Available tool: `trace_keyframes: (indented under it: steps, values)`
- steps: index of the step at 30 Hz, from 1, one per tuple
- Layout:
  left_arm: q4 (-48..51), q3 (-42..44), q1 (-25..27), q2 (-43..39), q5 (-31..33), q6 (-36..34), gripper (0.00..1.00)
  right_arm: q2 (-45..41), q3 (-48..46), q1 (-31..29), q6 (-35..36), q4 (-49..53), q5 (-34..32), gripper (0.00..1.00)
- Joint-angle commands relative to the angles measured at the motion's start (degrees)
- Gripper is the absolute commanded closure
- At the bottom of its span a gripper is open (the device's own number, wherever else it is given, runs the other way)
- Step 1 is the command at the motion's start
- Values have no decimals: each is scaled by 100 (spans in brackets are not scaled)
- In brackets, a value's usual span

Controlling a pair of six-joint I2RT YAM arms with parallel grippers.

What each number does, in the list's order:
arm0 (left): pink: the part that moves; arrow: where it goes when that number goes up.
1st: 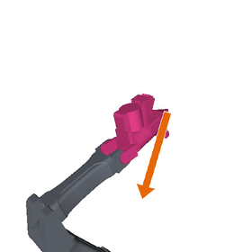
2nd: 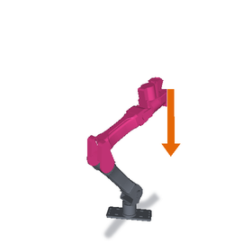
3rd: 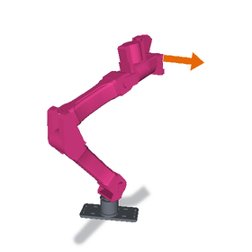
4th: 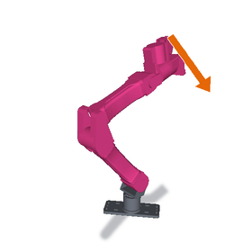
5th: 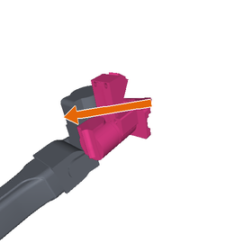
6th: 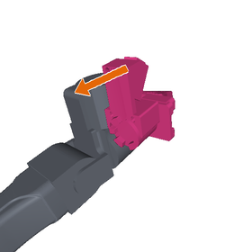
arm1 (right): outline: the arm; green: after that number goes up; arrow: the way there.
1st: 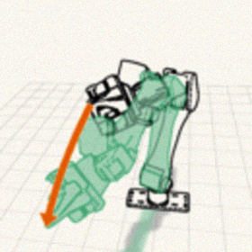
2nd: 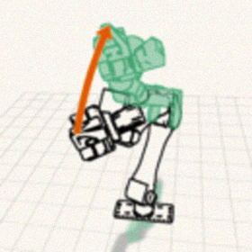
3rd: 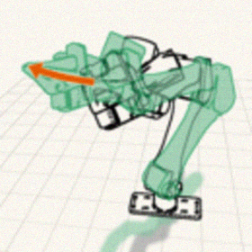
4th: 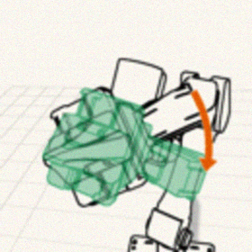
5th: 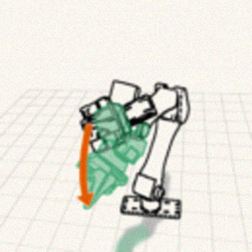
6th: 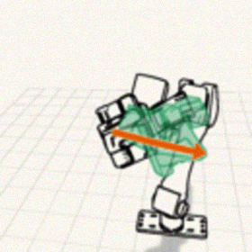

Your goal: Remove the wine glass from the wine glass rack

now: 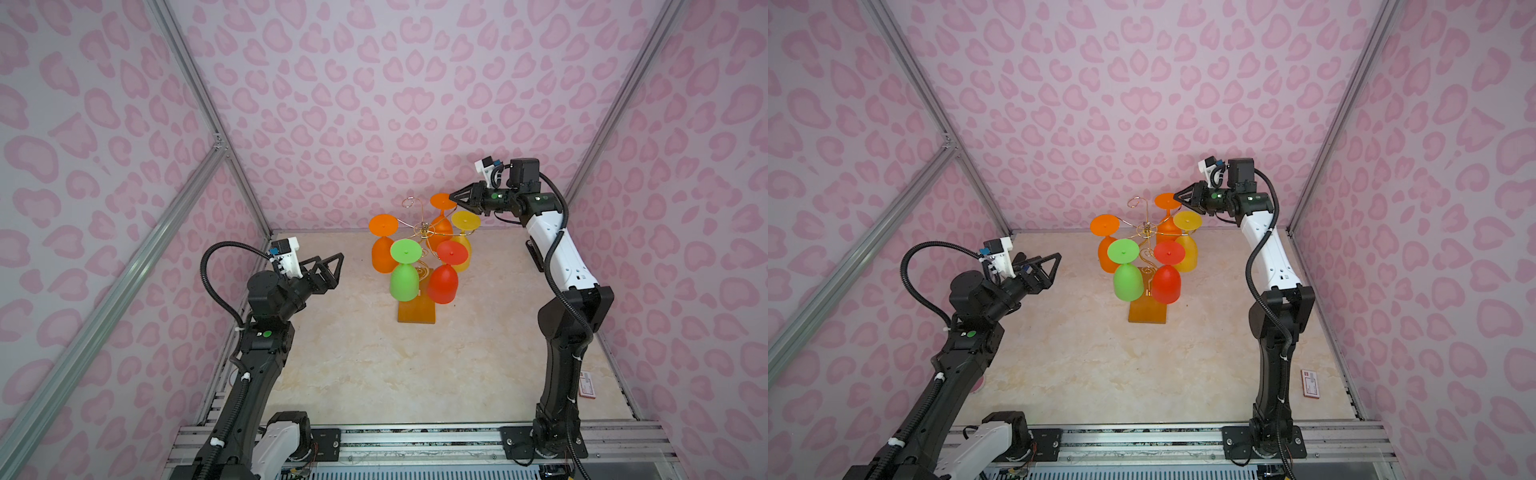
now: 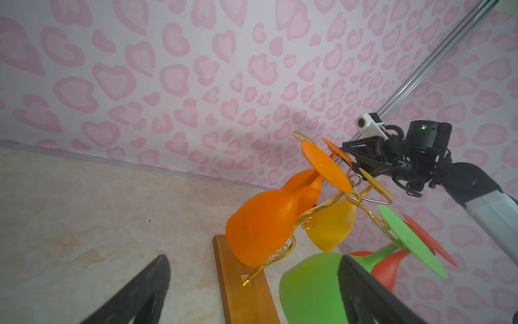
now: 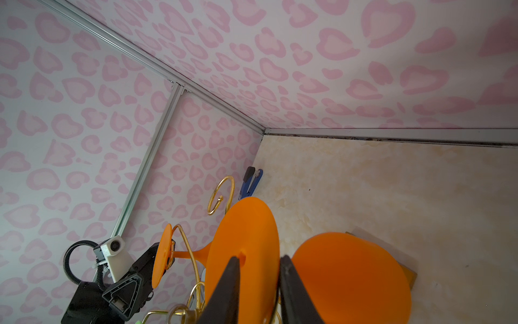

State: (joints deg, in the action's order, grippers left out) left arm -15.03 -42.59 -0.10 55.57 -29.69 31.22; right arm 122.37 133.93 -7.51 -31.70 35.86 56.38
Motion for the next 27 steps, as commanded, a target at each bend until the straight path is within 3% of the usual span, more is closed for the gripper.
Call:
trace_keyframes:
  steps: [1,21,27]
  values:
    - [-18,-13,-6,-37,7,-79,5,-11,28,-10,92,8,99,77]
    - [17,-47,0,-2,23,-90,5,-116,28,50,-149,-272,89,84]
    - [17,-30,-5,15,24,-90,5,-101,27,52,-174,-300,114,91]
